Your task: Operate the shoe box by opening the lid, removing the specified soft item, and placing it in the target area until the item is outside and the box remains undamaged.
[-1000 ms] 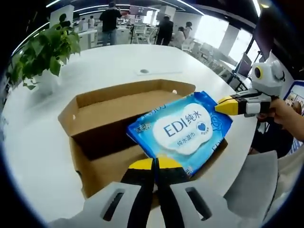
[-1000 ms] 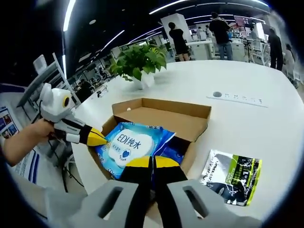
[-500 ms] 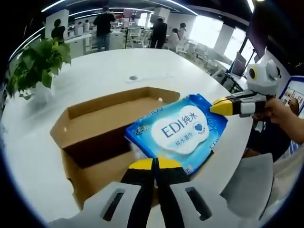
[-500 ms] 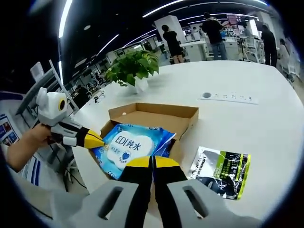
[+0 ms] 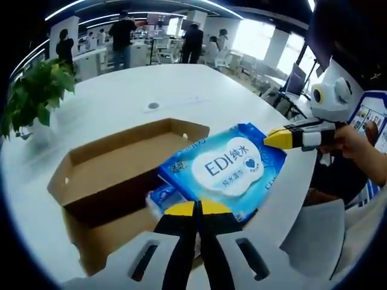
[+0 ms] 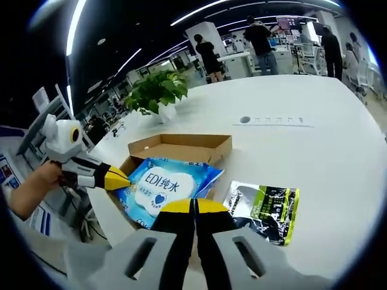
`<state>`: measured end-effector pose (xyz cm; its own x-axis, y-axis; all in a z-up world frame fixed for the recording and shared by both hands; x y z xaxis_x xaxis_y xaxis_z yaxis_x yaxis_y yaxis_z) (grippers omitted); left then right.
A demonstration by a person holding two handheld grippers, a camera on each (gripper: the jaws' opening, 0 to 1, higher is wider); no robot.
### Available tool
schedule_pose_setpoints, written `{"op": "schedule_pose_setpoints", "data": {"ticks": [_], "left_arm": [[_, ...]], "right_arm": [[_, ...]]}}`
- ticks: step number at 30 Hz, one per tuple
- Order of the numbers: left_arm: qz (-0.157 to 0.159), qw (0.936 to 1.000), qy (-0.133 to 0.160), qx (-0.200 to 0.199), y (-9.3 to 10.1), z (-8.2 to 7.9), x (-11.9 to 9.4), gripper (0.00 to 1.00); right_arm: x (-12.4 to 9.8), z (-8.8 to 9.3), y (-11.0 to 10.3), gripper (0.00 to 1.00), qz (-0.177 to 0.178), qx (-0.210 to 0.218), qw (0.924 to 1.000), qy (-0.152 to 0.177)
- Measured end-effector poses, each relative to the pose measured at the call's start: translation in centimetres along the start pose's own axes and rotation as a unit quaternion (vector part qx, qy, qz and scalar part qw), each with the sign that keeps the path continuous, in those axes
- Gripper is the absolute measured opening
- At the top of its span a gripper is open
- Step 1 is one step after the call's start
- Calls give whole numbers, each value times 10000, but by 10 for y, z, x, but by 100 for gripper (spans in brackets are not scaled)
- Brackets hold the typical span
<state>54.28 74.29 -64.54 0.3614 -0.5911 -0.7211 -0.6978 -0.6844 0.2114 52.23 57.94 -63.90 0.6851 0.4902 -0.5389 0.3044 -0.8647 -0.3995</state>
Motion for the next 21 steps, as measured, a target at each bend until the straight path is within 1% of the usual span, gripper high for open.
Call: {"op": "schedule_pose_setpoints", "data": {"ticks": [9,16,21], "left_arm": [[95,9999,48,117,18,-10,15,0],[145,9996,56,223,32,-16,26,0],[186,9994,78,268,45,-21,35,0]], "right_arm": [[-14,-2,21,0,137,125,9998,66],[-23,-1,37,0,265,130,9995,63],[-30,1,49,0,379,155,9991,49]]}}
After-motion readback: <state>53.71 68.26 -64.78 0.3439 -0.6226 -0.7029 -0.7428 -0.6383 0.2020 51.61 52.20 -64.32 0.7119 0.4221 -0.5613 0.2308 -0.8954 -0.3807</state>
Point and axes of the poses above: the point that each gripper's makers call its tool centre point, and the gripper's own axes: x roughly forward along the fingers, y roughly to its right, z roughly out of its underside, the point moved 2 cm from there along -x, roughly backward along the fingers, and after that the axes turned 1 degree about -z, right-handed, at the moved point
